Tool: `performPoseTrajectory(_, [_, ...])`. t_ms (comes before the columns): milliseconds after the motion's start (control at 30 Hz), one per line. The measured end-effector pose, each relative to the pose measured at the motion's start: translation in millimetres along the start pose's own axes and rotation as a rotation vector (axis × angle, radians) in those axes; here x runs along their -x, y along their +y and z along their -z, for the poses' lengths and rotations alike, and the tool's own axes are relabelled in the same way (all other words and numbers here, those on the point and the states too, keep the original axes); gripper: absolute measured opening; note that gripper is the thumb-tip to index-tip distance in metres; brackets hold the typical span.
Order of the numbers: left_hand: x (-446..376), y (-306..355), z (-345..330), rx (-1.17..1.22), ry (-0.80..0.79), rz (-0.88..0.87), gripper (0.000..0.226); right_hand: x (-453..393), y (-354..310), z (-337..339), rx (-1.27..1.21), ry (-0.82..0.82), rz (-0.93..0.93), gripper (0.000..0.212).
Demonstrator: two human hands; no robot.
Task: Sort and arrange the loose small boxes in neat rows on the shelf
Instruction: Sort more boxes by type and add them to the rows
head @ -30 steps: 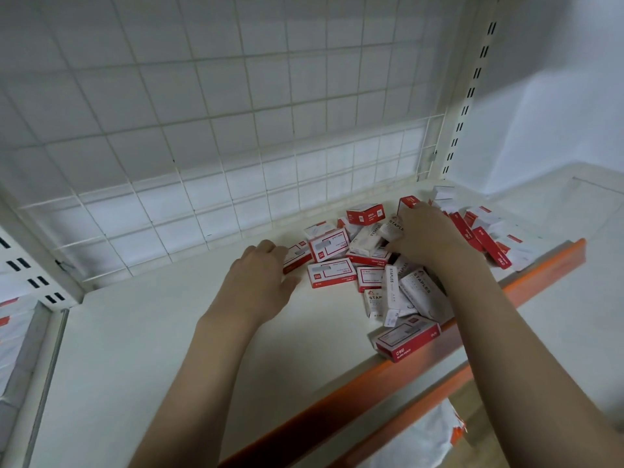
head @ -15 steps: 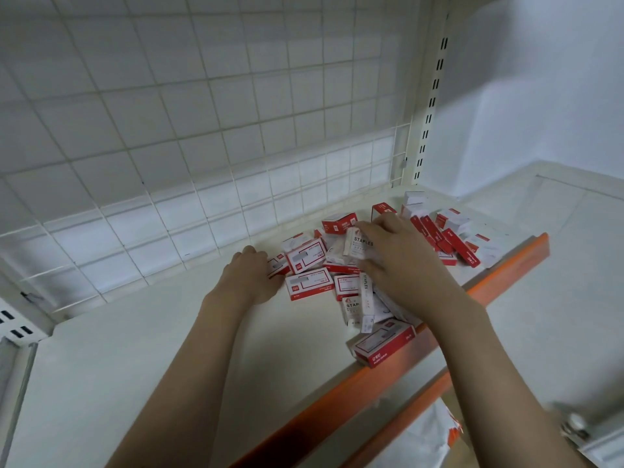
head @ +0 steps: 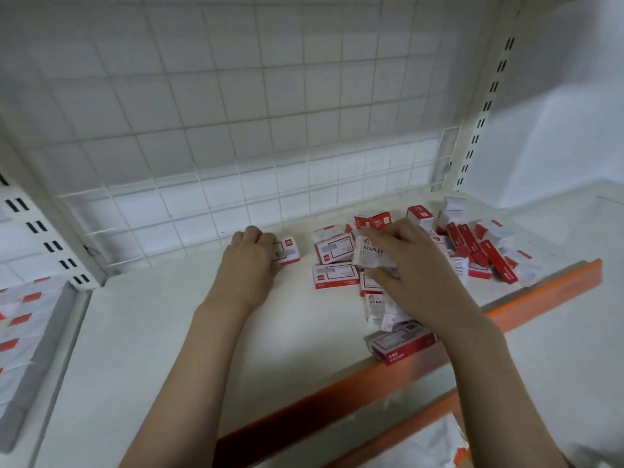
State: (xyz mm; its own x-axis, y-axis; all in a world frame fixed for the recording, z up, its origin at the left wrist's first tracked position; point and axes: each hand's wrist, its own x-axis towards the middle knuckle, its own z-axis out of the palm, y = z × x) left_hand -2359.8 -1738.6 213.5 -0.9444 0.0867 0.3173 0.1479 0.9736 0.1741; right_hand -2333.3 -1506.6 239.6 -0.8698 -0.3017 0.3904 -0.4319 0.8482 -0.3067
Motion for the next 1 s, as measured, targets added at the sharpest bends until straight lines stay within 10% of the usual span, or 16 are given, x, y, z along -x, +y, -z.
performPoseTrajectory(233, [72,-5,29,-0.021,0.263,-0.017,0.037,-1,-15,-17,-0.170,-0.083,0.089,0.058])
performPoseTrajectory(1000, [231,-70,75,0.015,0.239,0.367,0.044,23,-131,-85,-0.245,-0.164,0.368,0.050])
